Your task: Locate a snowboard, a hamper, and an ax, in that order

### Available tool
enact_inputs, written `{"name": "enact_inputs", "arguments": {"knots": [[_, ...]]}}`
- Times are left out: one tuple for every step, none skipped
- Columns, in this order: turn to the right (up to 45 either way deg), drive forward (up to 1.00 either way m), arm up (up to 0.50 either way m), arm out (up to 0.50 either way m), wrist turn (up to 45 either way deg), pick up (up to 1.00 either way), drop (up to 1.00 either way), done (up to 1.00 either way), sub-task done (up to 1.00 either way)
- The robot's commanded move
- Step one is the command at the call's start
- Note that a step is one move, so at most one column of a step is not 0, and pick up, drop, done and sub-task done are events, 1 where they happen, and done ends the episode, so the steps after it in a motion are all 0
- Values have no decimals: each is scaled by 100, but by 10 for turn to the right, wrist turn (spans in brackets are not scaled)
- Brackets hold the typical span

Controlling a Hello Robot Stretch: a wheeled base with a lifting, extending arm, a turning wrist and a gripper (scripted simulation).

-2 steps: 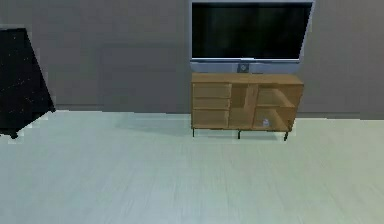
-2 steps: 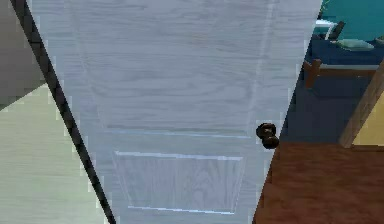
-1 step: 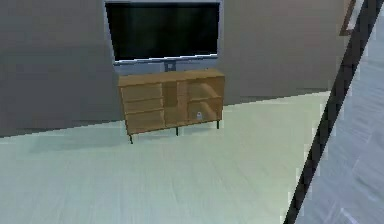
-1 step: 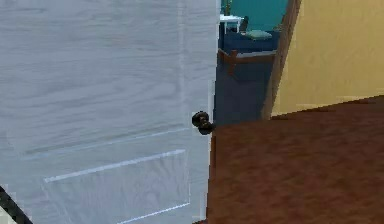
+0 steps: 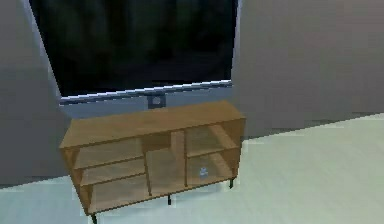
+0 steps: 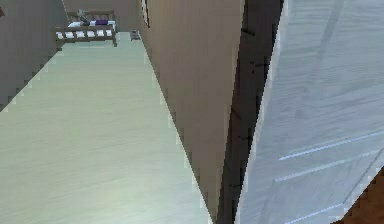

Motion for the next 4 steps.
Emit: {"name": "enact_inputs", "arguments": {"knots": [[90, 0, 0, 0, 0, 0, 0, 0, 0], [0, 25, 0, 0, 0, 0, 0, 0, 0], [450, 0, 0, 0, 0, 0, 0, 0, 0], [210, 0, 0, 0, 0, 0, 0, 0, 0]]}}
